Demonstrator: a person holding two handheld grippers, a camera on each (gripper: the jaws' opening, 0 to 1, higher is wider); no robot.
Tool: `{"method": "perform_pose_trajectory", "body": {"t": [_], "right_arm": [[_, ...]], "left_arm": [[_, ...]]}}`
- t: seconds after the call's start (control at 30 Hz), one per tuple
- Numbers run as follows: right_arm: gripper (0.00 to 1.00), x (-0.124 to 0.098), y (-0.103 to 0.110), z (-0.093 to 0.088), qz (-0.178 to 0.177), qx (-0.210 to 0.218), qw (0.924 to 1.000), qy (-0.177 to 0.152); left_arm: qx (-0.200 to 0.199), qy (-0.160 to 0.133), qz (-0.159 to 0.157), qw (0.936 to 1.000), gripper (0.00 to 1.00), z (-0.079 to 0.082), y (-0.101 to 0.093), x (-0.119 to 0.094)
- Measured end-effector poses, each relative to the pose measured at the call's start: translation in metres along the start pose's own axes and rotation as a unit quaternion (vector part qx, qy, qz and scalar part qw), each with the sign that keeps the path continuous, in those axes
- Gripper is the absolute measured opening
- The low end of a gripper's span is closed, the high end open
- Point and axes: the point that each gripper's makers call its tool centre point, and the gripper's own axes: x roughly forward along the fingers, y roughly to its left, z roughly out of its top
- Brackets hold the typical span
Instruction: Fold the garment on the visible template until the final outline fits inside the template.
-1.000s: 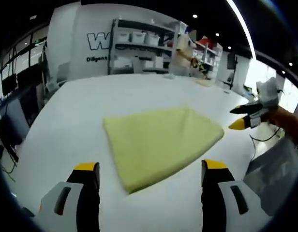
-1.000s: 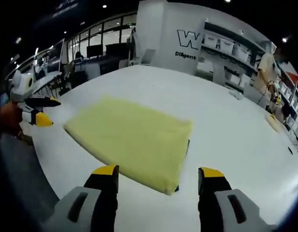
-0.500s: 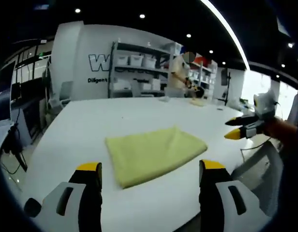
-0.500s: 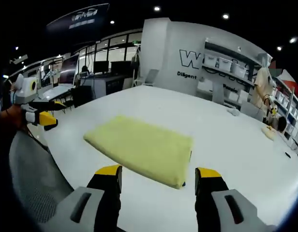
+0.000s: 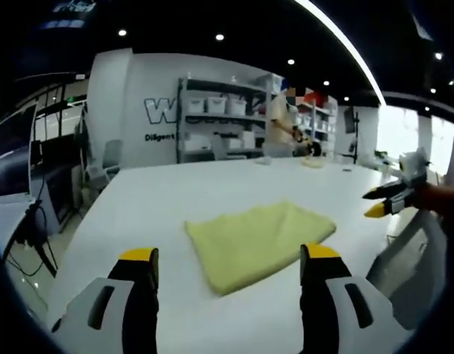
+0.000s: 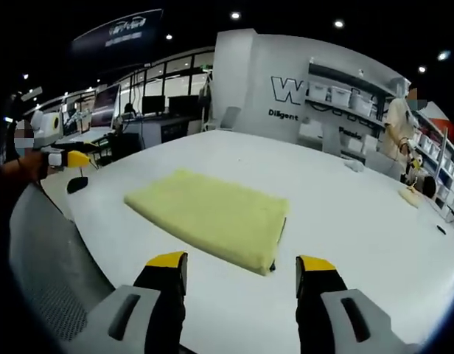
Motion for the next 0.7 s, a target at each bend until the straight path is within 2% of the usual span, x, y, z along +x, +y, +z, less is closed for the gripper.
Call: {"method": "perform_pose_trajectory", "body": {"t": [0.03, 0.1, 0.27, 0.3, 0.37, 0.47, 0.53, 0.6, 0.7], "right_arm": [[0.6, 0.002, 0.002, -0.002, 0.001, -0.001, 1.0, 0.006], [0.6, 0.003, 0.004, -0.003, 0.002, -0.005, 1.0, 0.007], [0.6, 0.002, 0.004, -0.005, 0.003, 0.0, 1.0, 0.008], [0.6, 0.004, 0.005, -0.008, 0.004, 0.001, 0.9999, 0.016], [0.61, 0.005, 0.007, -0.009, 0.007, -0.001, 0.9998, 0.019], [0.61, 0.005, 0.007, -0.011, 0.007, -0.006, 0.9996, 0.026], [0.61, 0.006, 0.007, -0.012, 0.008, -0.002, 0.9996, 0.027], [0.61, 0.006, 0.006, -0.013, 0.007, -0.002, 0.9995, 0.031], [0.61, 0.006, 0.006, -0.014, 0.008, -0.002, 0.9994, 0.033]], "left_arm": [[-0.007, -0.001, -0.002, 1.0, 0.74, -0.001, 0.0, 0.001], [-0.02, 0.016, -0.009, 0.9996, 0.74, -0.008, -0.002, 0.002], [-0.013, 0.02, -0.011, 0.9997, 0.75, -0.011, -0.006, 0.003], [-0.011, 0.032, -0.011, 0.9994, 0.75, -0.015, -0.007, 0.004], [-0.012, 0.038, -0.02, 0.999, 0.77, -0.018, -0.012, 0.006], [-0.001, 0.072, -0.027, 0.9971, 0.77, -0.031, -0.015, 0.007], [0.001, 0.079, -0.026, 0.9965, 0.77, -0.034, -0.014, 0.008], [-0.005, 0.084, -0.027, 0.9961, 0.77, -0.036, -0.014, 0.008], [-0.018, 0.107, -0.033, 0.9936, 0.77, -0.046, -0.015, 0.008]]}}
